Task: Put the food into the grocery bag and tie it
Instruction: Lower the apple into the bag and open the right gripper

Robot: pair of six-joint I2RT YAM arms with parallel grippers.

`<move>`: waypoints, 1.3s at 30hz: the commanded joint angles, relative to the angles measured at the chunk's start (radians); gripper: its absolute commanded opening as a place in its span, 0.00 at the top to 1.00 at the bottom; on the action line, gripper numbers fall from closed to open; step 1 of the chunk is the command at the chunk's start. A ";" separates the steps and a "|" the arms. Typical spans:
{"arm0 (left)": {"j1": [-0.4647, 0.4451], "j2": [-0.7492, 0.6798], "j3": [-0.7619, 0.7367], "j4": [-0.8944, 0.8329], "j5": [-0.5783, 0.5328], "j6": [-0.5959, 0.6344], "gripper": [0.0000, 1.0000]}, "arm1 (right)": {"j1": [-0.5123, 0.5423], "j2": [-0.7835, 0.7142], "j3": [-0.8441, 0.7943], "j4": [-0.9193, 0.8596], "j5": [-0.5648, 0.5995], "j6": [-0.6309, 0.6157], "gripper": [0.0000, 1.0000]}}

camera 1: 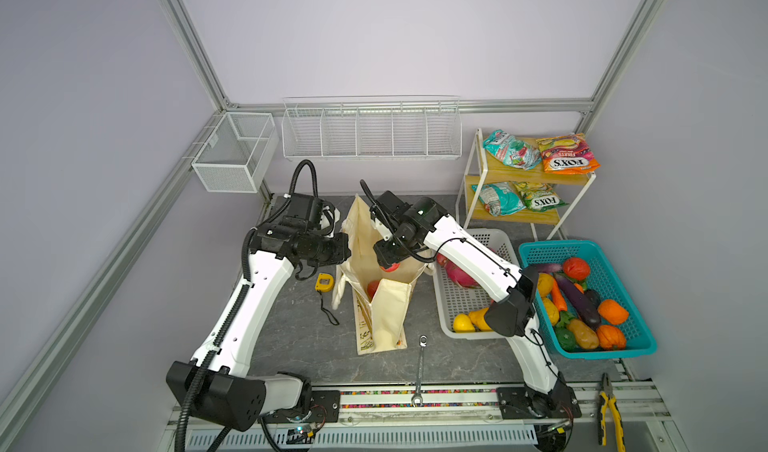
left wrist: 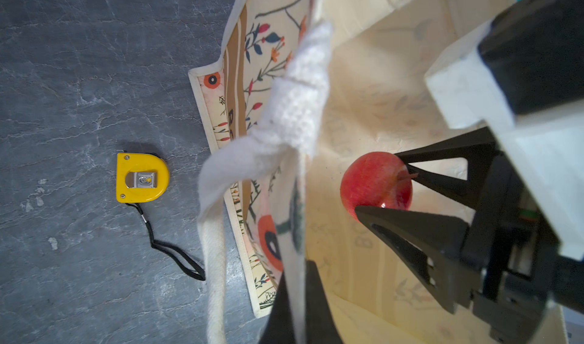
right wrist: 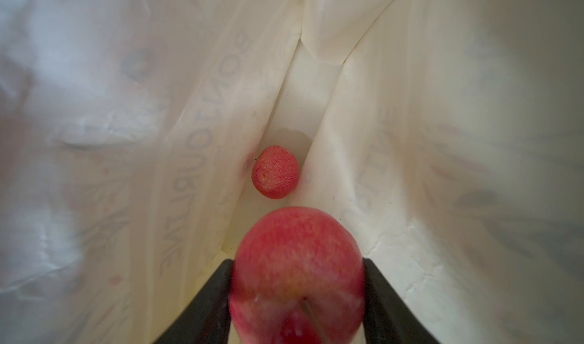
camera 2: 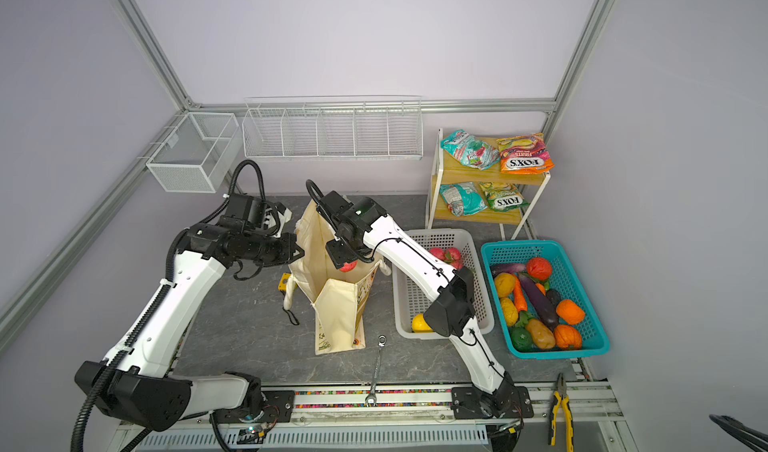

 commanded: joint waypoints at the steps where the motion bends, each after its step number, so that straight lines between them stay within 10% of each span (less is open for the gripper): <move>1: -0.004 -0.003 -0.005 0.042 0.003 -0.036 1.00 | -0.004 0.009 0.008 -0.031 0.013 -0.056 0.52; 20: -0.004 0.002 -0.028 0.015 -0.049 -0.020 1.00 | -0.012 -0.025 -0.060 0.084 -0.057 -0.015 0.51; 39: -0.003 -0.033 -0.114 0.336 0.003 0.013 1.00 | 0.022 0.115 -0.217 0.298 0.037 0.050 0.42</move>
